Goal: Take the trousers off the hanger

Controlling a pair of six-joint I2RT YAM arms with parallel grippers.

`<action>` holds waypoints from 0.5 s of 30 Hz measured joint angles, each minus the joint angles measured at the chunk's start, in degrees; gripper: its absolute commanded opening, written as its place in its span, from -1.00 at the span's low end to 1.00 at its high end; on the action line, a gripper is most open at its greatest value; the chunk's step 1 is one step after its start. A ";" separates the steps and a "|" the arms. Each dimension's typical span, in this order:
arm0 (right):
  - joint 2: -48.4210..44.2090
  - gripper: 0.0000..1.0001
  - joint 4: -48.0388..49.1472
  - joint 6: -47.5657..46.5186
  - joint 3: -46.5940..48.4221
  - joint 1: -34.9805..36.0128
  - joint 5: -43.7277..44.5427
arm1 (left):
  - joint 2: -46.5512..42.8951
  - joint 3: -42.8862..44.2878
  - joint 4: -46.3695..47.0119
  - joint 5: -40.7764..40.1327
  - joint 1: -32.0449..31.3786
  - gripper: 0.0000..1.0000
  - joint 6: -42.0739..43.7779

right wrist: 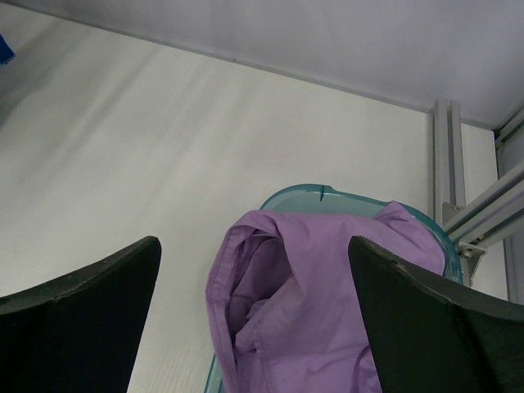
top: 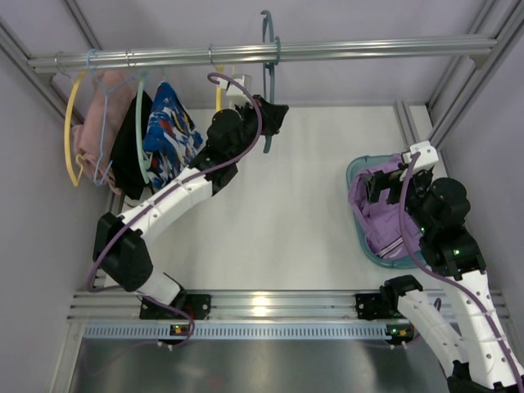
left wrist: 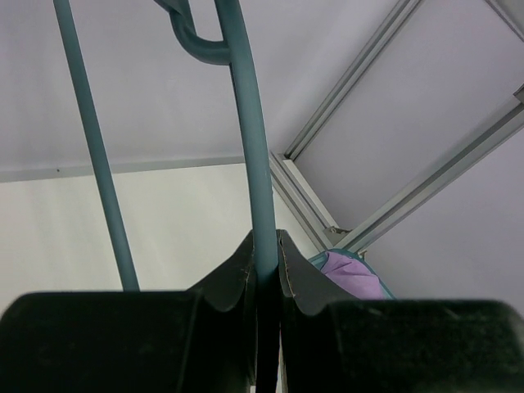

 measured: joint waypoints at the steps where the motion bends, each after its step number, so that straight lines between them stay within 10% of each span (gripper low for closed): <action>1: -0.02 0.97 0.00 0.00 0.02 0.00 0.00 | 0.39 0.35 -0.20 0.26 0.22 -1.00 -0.46; 15: -1.36 0.97 -0.66 -0.04 0.00 0.00 -0.02 | 1.73 6.27 -10.38 2.80 0.92 -0.69 -11.52</action>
